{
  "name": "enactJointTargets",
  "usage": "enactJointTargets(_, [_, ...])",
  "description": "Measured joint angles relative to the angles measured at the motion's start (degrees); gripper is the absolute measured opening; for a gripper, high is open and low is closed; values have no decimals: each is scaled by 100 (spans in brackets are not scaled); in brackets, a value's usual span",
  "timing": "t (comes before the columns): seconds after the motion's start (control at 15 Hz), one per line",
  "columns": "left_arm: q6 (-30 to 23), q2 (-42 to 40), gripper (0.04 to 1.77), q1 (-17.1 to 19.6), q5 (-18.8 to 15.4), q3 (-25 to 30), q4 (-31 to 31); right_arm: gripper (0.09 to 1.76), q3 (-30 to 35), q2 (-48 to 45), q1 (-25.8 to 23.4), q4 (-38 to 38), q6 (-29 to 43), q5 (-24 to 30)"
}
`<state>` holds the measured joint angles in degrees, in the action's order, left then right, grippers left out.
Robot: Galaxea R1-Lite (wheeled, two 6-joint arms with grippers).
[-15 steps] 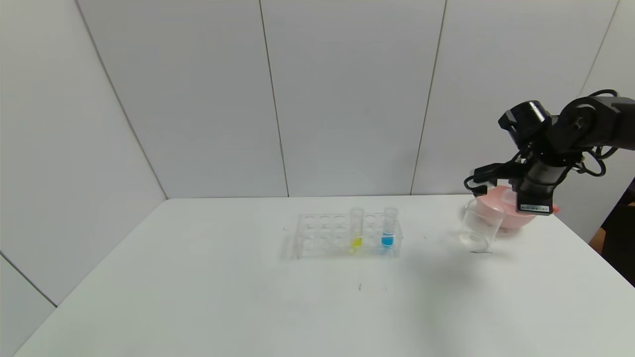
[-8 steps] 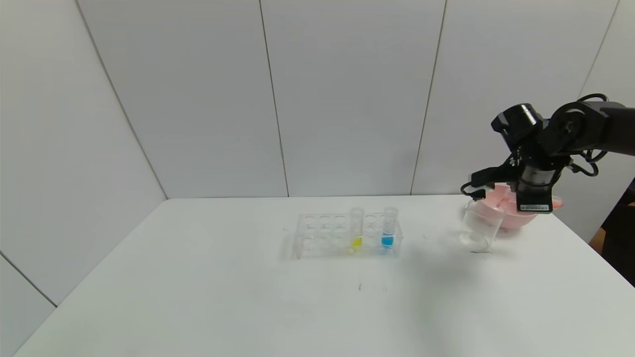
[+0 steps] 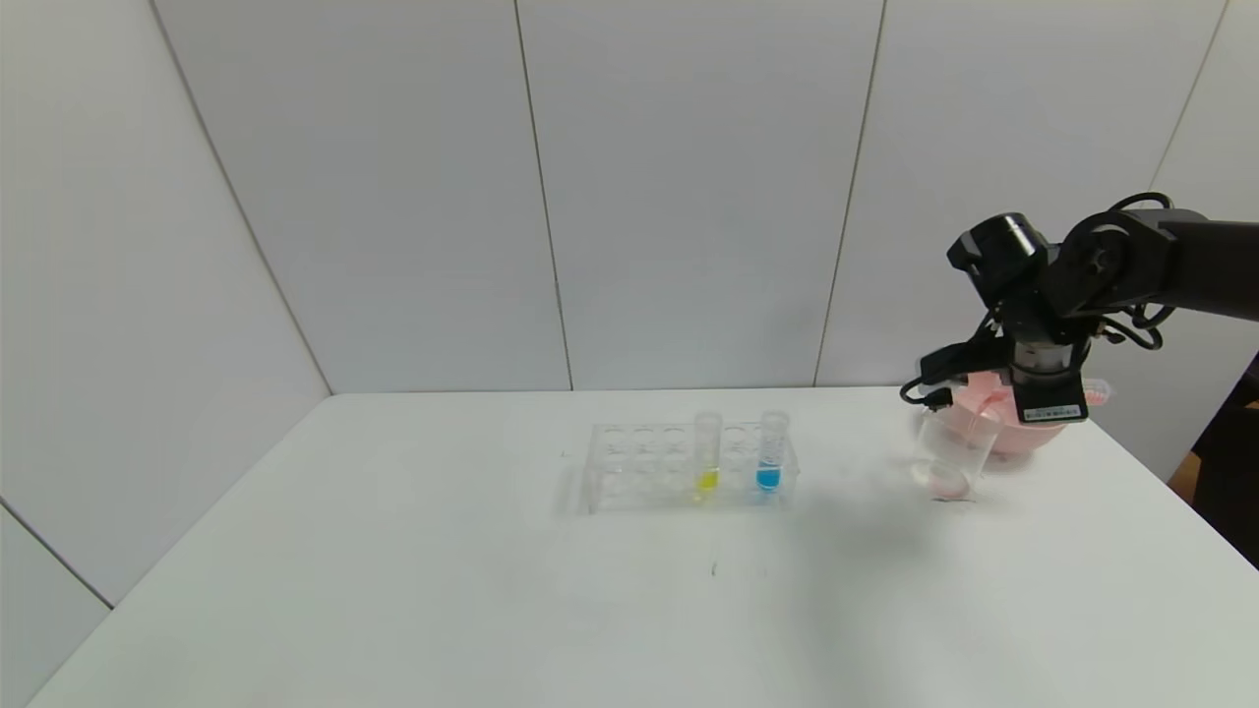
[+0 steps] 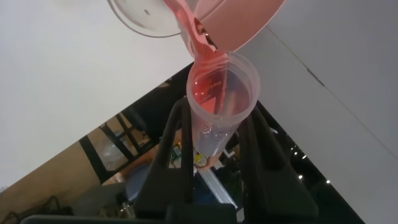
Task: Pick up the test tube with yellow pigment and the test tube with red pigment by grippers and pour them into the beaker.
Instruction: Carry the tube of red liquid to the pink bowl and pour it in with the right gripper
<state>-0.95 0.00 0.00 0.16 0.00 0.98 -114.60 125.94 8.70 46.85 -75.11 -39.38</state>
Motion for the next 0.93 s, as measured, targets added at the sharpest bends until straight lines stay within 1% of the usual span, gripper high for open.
enactJointTargets(0.2, [0, 0, 172, 0, 0, 0, 0, 49, 0, 0, 59, 4, -268, -239])
enactJointTargets(0.4, [-2, 0, 172, 0, 0, 0, 0, 49, 0, -2, 61, 0, -383, -305])
enactJointTargets(0.6, [0, 0, 172, 0, 0, 0, 0, 49, 0, -22, 110, -2, -610, -595])
enactJointTargets(0.93, [0, 0, 172, 0, 0, 0, 0, 49, 0, -41, 168, -78, -711, -606])
